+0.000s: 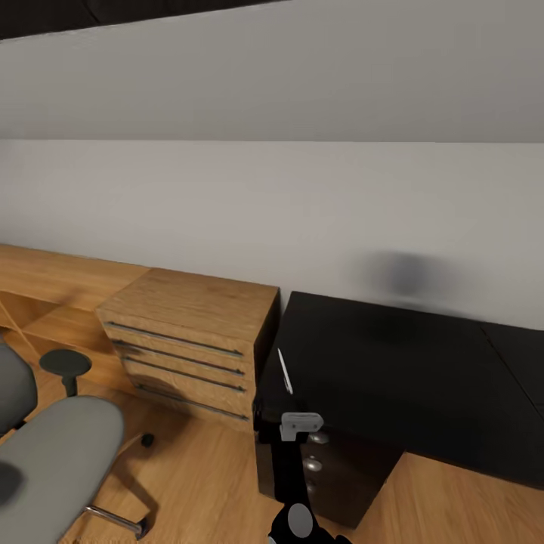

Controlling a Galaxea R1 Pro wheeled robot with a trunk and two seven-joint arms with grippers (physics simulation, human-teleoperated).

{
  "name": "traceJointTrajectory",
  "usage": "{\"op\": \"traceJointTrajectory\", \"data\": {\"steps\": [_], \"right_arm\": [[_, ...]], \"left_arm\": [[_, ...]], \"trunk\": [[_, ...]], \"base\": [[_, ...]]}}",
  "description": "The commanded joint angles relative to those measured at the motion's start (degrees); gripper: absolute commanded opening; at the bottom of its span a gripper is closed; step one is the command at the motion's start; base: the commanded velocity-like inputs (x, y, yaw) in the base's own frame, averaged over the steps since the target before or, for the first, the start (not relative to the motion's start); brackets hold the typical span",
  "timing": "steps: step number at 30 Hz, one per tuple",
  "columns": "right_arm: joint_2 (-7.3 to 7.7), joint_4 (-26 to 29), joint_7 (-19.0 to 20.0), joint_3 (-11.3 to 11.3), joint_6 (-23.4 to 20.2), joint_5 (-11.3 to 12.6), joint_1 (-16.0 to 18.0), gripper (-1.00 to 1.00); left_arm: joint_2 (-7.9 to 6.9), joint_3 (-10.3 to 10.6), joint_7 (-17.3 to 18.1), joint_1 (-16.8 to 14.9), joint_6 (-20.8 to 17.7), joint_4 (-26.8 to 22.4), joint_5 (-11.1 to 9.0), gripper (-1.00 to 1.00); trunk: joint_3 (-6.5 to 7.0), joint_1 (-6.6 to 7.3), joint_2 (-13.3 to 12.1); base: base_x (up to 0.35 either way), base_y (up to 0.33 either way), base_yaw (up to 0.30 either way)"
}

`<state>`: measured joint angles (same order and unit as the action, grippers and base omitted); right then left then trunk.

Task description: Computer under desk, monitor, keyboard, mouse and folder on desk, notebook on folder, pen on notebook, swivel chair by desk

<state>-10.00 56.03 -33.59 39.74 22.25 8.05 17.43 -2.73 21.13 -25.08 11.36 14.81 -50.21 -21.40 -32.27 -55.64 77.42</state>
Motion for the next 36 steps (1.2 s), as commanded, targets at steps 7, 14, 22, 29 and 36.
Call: {"op": "traceJointTrajectory", "data": {"steps": [7, 14, 22, 29, 36], "right_arm": [[0.0, -0.05, -0.09, 0.08, 0.08, 0.43, 0.06, 1.0], [0.0, -0.07, 0.18, -0.09, 0.04, 0.47, 0.08, 1.0], [0.0, 0.13, 0.16, -0.76, -5.57, 0.56, 3.32, 1.0], [0.0, -4.01, 5.21, -9.96, -22.54, 2.23, 19.05, 1.0], [0.0, -17.65, 12.02, -19.19, -32.12, 3.39, 30.75, 1.0]], "left_arm": [[-0.08, 0.32, -0.3, -0.02, 0.31, -0.07, -0.65, 1.0], [0.02, 0.32, -0.26, -0.02, 0.31, 0.06, -0.66, 1.0], [0.05, 0.32, -0.23, -0.02, 0.31, 0.18, -0.66, 1.0], [0.01, 0.32, -0.24, -0.02, 0.31, 0.2, -0.66, 1.0], [0.06, 0.32, -0.26, -0.02, 0.31, 0.2, -0.66, 1.0]], "trunk": [[-0.04, 0.0, 0.03], [-0.04, 0.0, 0.03], [-0.04, 0.0, 0.03], [-0.04, 0.0, 0.03], [-0.04, 0.0, 0.03]], "base": [[0.0, 0.0, 0.235], [0.0, 0.0, 0.064], [0.0, 0.0, 0.011], [0.0, 0.0, 0.001], [0.0, 0.0, 0.0]]}}
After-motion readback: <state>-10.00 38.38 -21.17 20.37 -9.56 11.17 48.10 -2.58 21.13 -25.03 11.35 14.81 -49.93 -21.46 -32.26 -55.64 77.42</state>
